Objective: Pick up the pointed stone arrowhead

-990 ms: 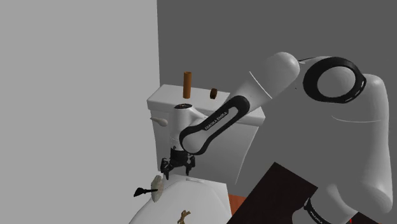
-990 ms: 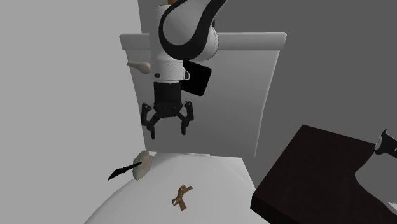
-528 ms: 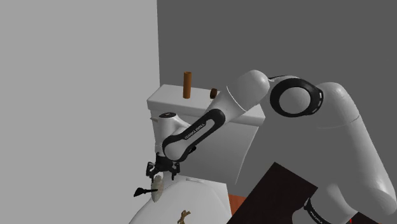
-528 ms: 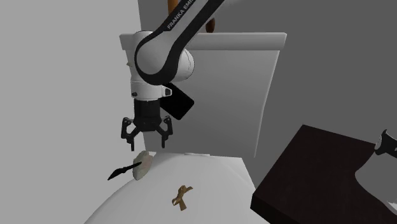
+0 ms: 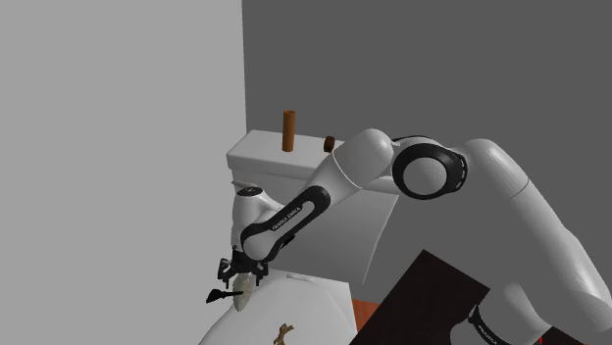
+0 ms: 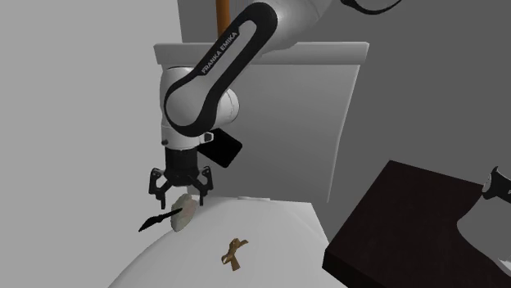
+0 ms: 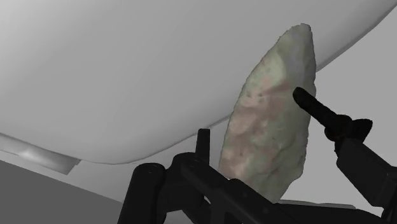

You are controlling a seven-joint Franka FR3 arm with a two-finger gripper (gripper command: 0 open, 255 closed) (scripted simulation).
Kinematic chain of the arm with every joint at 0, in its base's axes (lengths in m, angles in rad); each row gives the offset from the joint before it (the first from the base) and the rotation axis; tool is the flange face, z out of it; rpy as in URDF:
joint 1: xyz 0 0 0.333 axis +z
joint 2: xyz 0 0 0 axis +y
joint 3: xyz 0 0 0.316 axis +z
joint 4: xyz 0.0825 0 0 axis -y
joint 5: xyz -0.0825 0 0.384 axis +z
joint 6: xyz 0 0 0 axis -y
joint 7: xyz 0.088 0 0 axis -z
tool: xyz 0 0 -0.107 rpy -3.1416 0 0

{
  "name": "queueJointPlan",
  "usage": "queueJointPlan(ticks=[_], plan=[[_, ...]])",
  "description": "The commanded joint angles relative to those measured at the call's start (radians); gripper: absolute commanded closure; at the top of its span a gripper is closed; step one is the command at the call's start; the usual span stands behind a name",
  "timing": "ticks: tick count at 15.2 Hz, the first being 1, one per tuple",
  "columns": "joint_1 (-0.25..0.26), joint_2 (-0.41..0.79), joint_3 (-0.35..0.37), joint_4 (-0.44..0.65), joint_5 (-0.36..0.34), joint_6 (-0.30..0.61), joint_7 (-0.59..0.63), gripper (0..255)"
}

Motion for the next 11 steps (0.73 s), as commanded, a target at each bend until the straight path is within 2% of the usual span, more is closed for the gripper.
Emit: queueJointPlan(ticks=[1,3,4,11], plan=[[0.002,0.027,-0.006,0.015,-0.003,0.012,0.0,0],[0.003,0.033,-0.007,0.018,-0.004,0.015,0.0,0],[0.004,0.031,-0.007,0.016,-0.004,0.015,0.001,255],[0.001,0.027,-0.006,0.013,-0.003,0.014,-0.001,255]])
